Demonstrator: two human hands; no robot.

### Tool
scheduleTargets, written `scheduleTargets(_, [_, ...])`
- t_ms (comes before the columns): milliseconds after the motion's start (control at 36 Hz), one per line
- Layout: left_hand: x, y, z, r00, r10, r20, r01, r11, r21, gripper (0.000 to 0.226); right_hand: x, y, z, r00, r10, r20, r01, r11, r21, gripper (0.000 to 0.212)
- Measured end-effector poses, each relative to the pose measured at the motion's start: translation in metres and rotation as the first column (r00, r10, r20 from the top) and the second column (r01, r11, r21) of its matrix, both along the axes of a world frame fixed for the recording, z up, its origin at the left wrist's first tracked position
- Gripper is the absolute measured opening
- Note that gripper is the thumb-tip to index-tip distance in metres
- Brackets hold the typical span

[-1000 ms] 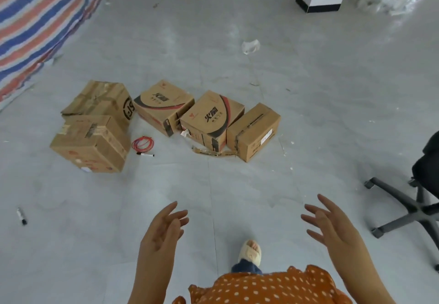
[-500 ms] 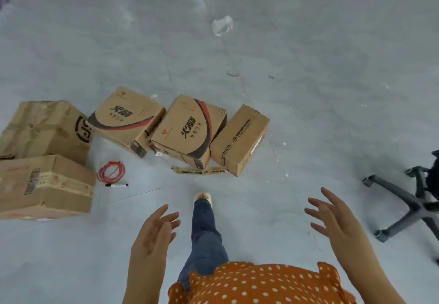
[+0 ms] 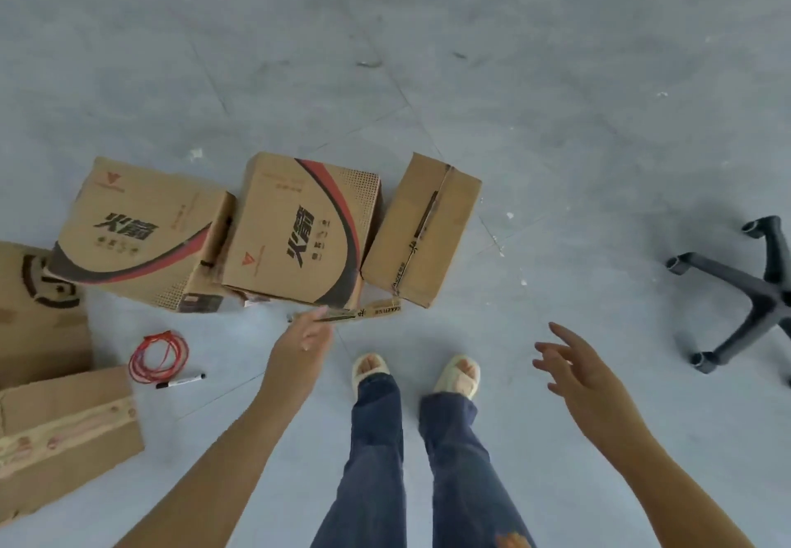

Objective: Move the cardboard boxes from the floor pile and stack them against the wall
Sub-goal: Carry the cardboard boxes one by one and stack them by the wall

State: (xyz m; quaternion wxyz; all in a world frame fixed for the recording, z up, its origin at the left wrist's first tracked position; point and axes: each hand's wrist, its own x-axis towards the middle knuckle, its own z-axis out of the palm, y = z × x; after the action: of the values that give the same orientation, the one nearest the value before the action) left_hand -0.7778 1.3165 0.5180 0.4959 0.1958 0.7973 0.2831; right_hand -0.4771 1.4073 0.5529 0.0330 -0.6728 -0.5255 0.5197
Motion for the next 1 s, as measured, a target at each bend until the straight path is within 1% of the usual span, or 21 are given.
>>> scheduleTargets(28, [-0.006, 0.015, -0.023, 0.999, -0.031, -0.027, 0.03, 0.999, -0.032, 0.04, -0.005, 0.011, -0.022, 1.0, 0.011, 0.015, -0.01, 1.0, -0.026, 0.036])
scheduleTargets(111, [-0.022, 0.063, -0.1, 0.991, -0.106, -0.077, 0.099, 0.991, -0.085, 0.041, -0.021, 0.046, -0.098, 1.0, -0.001, 0.022, 0.003, 0.996, -0.091, 0.041])
scheduleTargets(194, [-0.029, 0.104, -0.18, 0.978, -0.162, -0.128, 0.146, 0.981, -0.129, 0.041, -0.04, 0.073, -0.189, 1.0, -0.016, 0.018, 0.019, 0.987, -0.161, 0.043])
scheduleTargets(306, [-0.025, 0.139, -0.276, 0.949, -0.267, -0.168, 0.245, 0.959, -0.142, 0.043, -0.065, 0.089, -0.307, 0.999, -0.011, 0.042, 0.02, 0.974, -0.224, 0.049])
scheduleTargets(389, [-0.022, 0.155, -0.337, 0.92, -0.352, -0.172, 0.335, 0.935, -0.119, 0.052, -0.082, 0.097, -0.375, 0.995, -0.058, 0.086, 0.076, 0.971, -0.225, 0.059])
scheduleTargets(417, [-0.024, 0.161, -0.346, 0.911, -0.365, -0.193, 0.352, 0.931, -0.099, 0.055, -0.087, 0.102, -0.386, 0.994, -0.071, 0.086, 0.087, 0.976, -0.202, 0.062])
scheduleTargets(472, [-0.023, 0.168, -0.382, 0.899, -0.374, -0.226, 0.36, 0.927, -0.102, 0.058, -0.091, 0.102, -0.425, 0.99, -0.113, 0.082, 0.128, 0.972, -0.195, 0.068])
scheduleTargets(528, [-0.023, 0.171, -0.407, 0.886, -0.364, -0.287, 0.352, 0.931, -0.095, 0.059, -0.095, 0.098, -0.454, 0.991, -0.134, 0.021, 0.136, 0.968, -0.211, 0.072])
scheduleTargets(611, [-0.022, 0.171, -0.436, 0.803, -0.411, -0.432, 0.417, 0.905, -0.085, 0.059, -0.098, 0.09, -0.485, 0.984, -0.169, -0.052, 0.152, 0.958, -0.244, 0.075])
scheduleTargets(639, [-0.022, 0.17, -0.441, 0.782, -0.428, -0.453, 0.437, 0.895, -0.091, 0.061, -0.098, 0.089, -0.492, 0.979, -0.188, -0.078, 0.164, 0.954, -0.252, 0.075])
scheduleTargets(694, [-0.022, 0.167, -0.446, 0.777, -0.442, -0.448, 0.443, 0.89, -0.109, 0.063, -0.097, 0.088, -0.497, 0.973, -0.207, -0.104, 0.175, 0.951, -0.256, 0.064])
scheduleTargets(750, [-0.021, 0.163, -0.446, 0.808, -0.421, -0.412, 0.433, 0.899, -0.069, 0.063, -0.095, 0.087, -0.496, 0.963, -0.233, -0.133, 0.19, 0.943, -0.273, 0.054])
scheduleTargets(806, [-0.016, 0.161, -0.441, 0.884, -0.344, -0.316, 0.356, 0.934, -0.018, 0.062, -0.088, 0.087, -0.496, 0.943, -0.293, -0.159, 0.235, 0.923, -0.306, 0.054])
scheduleTargets(861, [-0.012, 0.159, -0.437, 0.973, -0.197, -0.124, 0.195, 0.98, -0.025, 0.056, -0.082, 0.089, -0.491, 0.925, -0.345, -0.162, 0.275, 0.898, -0.344, 0.057])
scheduleTargets(889, [-0.009, 0.158, -0.435, 0.993, -0.115, -0.002, 0.115, 0.992, -0.057, 0.051, -0.079, 0.089, -0.486, 0.924, -0.347, -0.158, 0.274, 0.893, -0.358, 0.058])
scheduleTargets(917, [-0.006, 0.156, -0.435, 0.994, -0.03, 0.105, 0.039, 0.995, -0.093, 0.048, -0.075, 0.089, -0.481, 0.928, -0.338, -0.158, 0.265, 0.896, -0.357, 0.058])
scheduleTargets(944, [-0.004, 0.154, -0.434, 0.983, 0.039, 0.18, -0.015, 0.991, -0.131, 0.047, -0.073, 0.091, -0.474, 0.93, -0.328, -0.164, 0.258, 0.903, -0.344, 0.058])
scheduleTargets(972, [0.0, 0.152, -0.43, 0.971, 0.083, 0.226, -0.049, 0.987, -0.154, 0.045, -0.071, 0.093, -0.465, 0.929, -0.328, -0.173, 0.261, 0.91, -0.323, 0.057])
scheduleTargets(1000, [0.004, 0.149, -0.424, 0.966, 0.101, 0.237, -0.062, 0.984, -0.168, 0.042, -0.07, 0.098, -0.453, 0.923, -0.337, -0.185, 0.273, 0.913, -0.302, 0.056])
